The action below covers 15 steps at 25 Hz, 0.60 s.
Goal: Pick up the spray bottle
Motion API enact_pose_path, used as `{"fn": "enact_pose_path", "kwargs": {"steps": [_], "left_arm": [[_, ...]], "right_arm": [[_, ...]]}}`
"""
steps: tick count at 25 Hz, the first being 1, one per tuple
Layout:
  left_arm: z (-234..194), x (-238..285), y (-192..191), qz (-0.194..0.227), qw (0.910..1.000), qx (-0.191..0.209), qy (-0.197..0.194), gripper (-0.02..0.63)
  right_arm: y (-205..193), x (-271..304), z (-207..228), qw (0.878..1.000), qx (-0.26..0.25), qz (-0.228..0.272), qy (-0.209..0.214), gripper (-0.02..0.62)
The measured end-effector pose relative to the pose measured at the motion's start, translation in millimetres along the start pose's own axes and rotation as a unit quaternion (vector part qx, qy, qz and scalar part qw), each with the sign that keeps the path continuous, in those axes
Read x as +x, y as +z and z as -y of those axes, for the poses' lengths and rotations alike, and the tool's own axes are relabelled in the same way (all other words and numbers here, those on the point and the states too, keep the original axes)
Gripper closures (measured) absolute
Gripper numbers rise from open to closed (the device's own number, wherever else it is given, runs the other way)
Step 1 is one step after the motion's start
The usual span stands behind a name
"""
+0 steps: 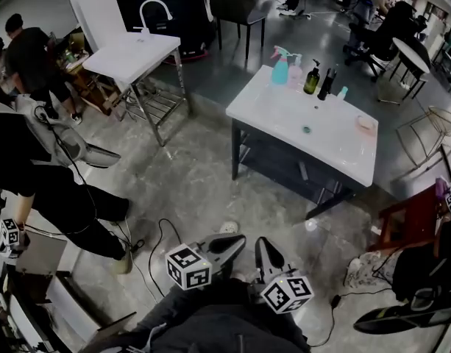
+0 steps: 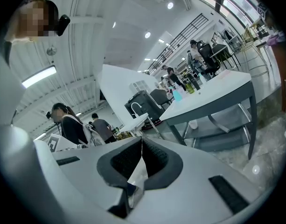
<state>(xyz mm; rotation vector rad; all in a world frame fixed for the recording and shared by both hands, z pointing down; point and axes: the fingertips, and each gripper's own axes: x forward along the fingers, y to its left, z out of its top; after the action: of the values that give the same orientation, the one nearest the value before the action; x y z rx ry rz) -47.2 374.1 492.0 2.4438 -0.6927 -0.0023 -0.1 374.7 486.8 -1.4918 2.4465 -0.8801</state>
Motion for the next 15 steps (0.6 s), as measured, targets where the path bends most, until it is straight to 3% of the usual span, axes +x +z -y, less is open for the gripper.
{"fn": "enact_pose_path", "kwargs": {"steps": [15], "left_arm": [[-107.3,61.5,97.4,0.005,1.0000,0.001,-0.006,0.598]], "right_arm": [[67.1,139.2,40.7,1.000,-0.012,-0.009,-0.012,0.584]]}}
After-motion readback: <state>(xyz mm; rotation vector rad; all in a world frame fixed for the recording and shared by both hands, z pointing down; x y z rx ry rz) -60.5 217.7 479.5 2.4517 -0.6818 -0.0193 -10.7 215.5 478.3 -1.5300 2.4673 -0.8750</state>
